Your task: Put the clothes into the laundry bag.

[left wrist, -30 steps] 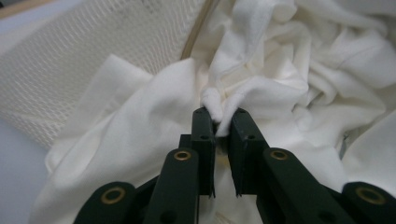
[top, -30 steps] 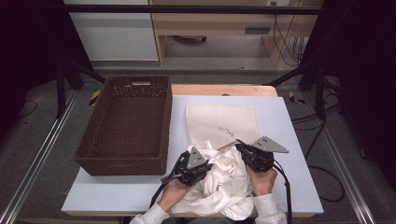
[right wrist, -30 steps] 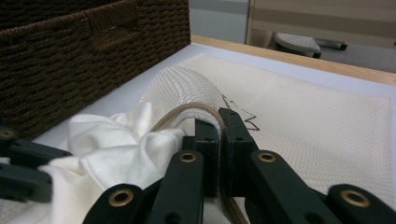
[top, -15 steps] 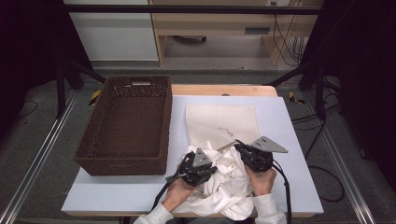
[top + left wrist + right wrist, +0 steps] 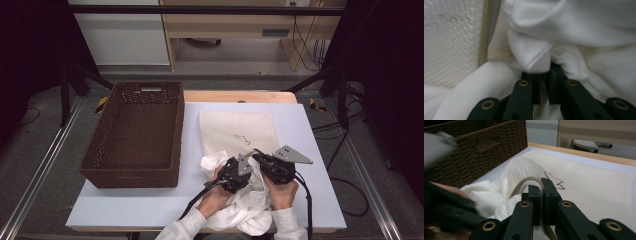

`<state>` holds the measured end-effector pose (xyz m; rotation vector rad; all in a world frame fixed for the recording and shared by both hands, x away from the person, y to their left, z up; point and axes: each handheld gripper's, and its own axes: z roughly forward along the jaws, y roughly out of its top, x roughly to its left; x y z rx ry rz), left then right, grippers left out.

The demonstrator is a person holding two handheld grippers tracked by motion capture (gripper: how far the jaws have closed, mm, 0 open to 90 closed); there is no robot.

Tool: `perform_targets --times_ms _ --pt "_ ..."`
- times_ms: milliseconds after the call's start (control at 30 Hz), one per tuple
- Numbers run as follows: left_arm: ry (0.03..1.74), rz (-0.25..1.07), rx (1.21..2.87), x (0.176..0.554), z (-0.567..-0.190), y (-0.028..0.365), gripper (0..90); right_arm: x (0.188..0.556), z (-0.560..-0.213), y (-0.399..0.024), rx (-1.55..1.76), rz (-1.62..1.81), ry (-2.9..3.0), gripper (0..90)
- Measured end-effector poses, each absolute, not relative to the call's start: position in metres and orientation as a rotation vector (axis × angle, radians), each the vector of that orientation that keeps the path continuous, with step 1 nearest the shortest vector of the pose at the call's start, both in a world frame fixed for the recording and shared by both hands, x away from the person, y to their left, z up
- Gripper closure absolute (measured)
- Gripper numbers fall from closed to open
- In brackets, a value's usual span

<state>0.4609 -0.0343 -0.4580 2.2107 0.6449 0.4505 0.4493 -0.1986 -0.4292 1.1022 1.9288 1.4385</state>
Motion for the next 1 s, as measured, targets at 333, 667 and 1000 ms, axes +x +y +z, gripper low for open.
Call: perform_targets --times_ms 333,667,1000 --pt "0.615 0.438 2.121 0.449 -0.444 0.002 42.2 0.446 -0.429 -0.198 1.092 1.432 1.944 87.0" --pt "0.808 0.433 2.124 0.483 -0.451 0.059 28.0 0.447 -0.431 -0.196 1.089 1.427 1.961 86.7" --pt "0.72 0.365 2.07 0.467 -0.445 0.063 80.1 0.448 -0.431 -0.195 1.079 1.428 1.975 86.7"
